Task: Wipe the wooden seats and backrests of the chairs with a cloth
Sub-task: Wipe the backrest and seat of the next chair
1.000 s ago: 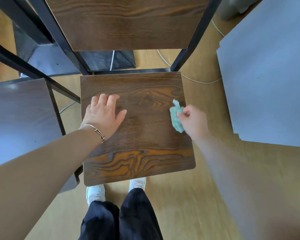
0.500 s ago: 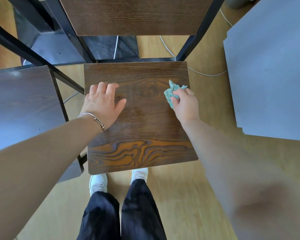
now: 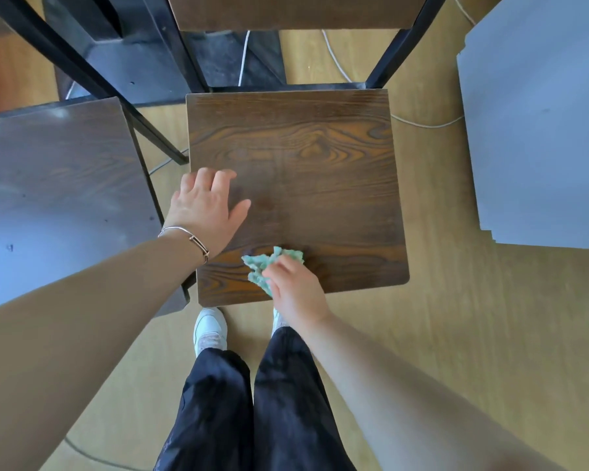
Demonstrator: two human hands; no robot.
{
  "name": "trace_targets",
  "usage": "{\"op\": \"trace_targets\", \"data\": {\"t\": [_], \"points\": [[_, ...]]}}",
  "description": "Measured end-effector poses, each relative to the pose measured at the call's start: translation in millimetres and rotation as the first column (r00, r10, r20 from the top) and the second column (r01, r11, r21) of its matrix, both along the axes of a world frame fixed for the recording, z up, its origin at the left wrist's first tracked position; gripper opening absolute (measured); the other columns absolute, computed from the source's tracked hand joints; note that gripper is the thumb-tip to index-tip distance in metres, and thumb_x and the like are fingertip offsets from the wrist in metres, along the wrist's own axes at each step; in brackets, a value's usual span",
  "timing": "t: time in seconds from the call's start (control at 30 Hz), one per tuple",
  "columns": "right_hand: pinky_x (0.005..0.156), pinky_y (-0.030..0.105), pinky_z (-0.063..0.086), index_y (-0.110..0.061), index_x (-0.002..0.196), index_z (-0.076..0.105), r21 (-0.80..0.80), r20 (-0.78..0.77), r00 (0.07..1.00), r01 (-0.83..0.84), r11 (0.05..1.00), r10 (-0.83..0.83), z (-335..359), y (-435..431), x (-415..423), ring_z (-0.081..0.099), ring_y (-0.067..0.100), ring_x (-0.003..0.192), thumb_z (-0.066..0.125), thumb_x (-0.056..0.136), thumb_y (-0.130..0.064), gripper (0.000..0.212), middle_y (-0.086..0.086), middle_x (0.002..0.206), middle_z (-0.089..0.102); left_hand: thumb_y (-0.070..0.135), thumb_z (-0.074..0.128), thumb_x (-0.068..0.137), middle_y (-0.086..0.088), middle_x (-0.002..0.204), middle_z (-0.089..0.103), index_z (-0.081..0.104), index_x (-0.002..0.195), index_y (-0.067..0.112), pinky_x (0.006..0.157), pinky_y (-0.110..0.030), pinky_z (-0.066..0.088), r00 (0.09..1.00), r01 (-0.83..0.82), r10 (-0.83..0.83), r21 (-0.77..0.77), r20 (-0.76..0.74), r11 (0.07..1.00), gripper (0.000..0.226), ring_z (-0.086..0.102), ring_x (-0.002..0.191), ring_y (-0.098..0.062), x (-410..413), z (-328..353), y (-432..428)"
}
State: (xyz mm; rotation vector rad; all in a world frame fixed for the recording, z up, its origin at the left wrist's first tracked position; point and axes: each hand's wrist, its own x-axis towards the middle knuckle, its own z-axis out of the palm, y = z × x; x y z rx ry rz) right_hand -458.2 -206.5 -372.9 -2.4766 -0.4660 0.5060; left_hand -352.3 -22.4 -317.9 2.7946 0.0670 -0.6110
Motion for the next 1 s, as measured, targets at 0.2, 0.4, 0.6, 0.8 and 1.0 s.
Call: {"op": "trace_targets", "data": {"t": [0.2,0.4,0.6,0.8,1.0], "points": [[0.074,0.033,0.052,-0.008,0.099,0.070,-0.014,0.125,0.955,0.272,0.962,-0.268,15,-52,34,0.062,0.022,0.091,0.058,0.090,-0.008,0.015,0.006,0.106,0.062,0.052,0.042,0.094,-0.013,0.135,0.043,0.036,0.139,0.020,0.101,-0.049,0.036,1.000,0.004,-0.005,0.009,0.009,1.000,0.056,0.035,0.124,-0.035,-23,1,15],[0.083,0.019,0.046,-0.013,0.108,0.067,-0.137,0.165,0.825,0.562,0.816,-0.541,8,-99,55,0.063,0.022,0.100,0.063,0.091,-0.010,0.018,0.007,0.115,0.061,0.052,0.042,0.093,-0.012,0.136,0.042,0.037,0.138,0.020,0.102,-0.050,0.035,1.000,-0.007,0.007,0.004,-0.010,1.000,0.056,0.033,0.126,-0.036,-44,-2,35],[0.072,0.032,0.048,-0.009,0.094,0.066,-0.085,0.152,0.891,0.443,0.892,-0.428,3,-19,25,0.062,0.030,0.089,0.059,0.085,-0.002,0.013,0.010,0.103,0.061,0.050,0.043,0.094,-0.013,0.136,0.042,0.038,0.138,0.018,0.100,-0.051,0.037,1.000,-0.001,0.001,-0.002,0.005,1.000,0.055,0.036,0.122,-0.037,-58,0,56],[0.061,0.039,0.051,-0.006,0.091,0.066,-0.112,0.016,0.993,0.119,0.987,-0.118,1,81,-30,0.058,0.034,0.079,0.068,0.074,0.000,0.018,0.012,0.097,0.060,0.049,0.045,0.094,-0.013,0.132,0.043,0.039,0.137,0.018,0.099,-0.050,0.037,1.000,-0.021,0.021,-0.010,0.009,1.000,0.054,0.037,0.118,-0.037,-77,4,74],[0.063,0.034,0.049,-0.006,0.094,0.064,-0.074,0.011,1.000,0.004,0.997,-0.003,7,81,-31,0.057,0.030,0.085,0.067,0.077,-0.001,0.018,0.009,0.100,0.058,0.049,0.045,0.093,-0.012,0.131,0.044,0.039,0.138,0.018,0.099,-0.048,0.037,0.999,-0.043,0.043,0.005,0.007,0.999,0.055,0.037,0.118,-0.036,-89,14,83]]}}
